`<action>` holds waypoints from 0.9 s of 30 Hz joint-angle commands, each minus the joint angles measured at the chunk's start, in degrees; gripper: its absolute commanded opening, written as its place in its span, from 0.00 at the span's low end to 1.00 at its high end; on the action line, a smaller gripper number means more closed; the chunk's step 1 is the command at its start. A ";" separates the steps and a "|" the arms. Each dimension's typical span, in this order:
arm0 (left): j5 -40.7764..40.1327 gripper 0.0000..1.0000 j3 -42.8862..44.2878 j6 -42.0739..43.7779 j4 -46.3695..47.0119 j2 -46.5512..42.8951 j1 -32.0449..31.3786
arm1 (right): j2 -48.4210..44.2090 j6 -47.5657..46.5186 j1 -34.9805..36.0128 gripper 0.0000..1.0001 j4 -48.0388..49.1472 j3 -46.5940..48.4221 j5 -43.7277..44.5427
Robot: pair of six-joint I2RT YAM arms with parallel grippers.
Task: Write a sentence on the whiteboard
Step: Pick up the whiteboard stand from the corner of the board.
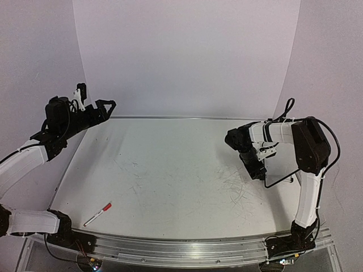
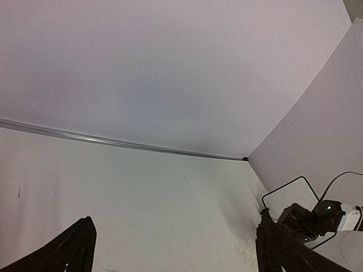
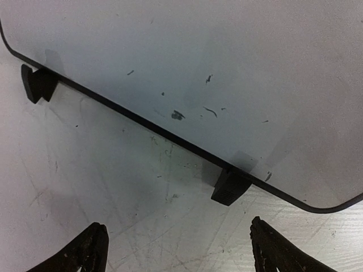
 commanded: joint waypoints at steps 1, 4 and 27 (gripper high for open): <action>-0.34 0.99 0.72 1.24 2.13 0.83 -0.21 | 0.71 4.38 -0.52 0.85 -1.44 -1.36 2.70; -0.41 0.99 0.79 1.49 2.13 0.92 -0.23 | 0.59 5.27 -0.88 0.84 -1.18 -2.03 3.59; -0.22 0.99 0.50 1.86 2.13 0.65 -0.27 | -3.42 8.63 -2.62 0.55 7.40 -12.17 4.49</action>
